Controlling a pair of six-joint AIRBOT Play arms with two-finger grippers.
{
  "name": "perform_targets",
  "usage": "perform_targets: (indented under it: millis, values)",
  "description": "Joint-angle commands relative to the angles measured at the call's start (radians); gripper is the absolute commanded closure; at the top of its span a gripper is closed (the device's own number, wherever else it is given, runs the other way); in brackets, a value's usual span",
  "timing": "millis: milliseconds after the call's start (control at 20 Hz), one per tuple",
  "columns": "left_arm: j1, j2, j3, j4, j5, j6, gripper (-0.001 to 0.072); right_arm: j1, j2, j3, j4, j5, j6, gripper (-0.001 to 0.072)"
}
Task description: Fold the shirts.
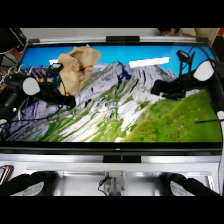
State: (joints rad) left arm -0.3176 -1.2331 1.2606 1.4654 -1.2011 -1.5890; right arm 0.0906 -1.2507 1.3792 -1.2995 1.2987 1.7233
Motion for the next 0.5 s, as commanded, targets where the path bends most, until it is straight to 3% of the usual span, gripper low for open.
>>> perform_targets:
  millis: [0, 100, 200, 300, 450]
  values:
    - [-0.001, -0.026, 0.000, -0.085, 0.169, -0.071, -0.0013, 0.000, -0.001, 0.001, 0.000, -0.037, 0.000, 0.0079]
    - [0.001, -0.048, 0.001, -0.101, 0.314, -0.074, -0.0013, 0.001, -0.001, 0.001, -0.002, 0.010, -0.006, 0.0080]
    - [0.038, -0.101, 0.042, -0.016, 0.422, -0.113, 0.0009, 0.001, -0.001, 0.001, -0.001, 0.054, -0.023, 0.0080]
    - [0.122, -0.225, 0.191, 0.135, 0.328, -0.195, 0.0032, 0.001, -0.002, 0.001, -0.018, 0.066, -0.027, 0.0079]
    - [0.246, -0.455, 0.452, 0.084, 0.112, -0.204, 0.0031, 0.001, -0.002, 0.001, -0.018, 0.061, -0.027, 0.0079]
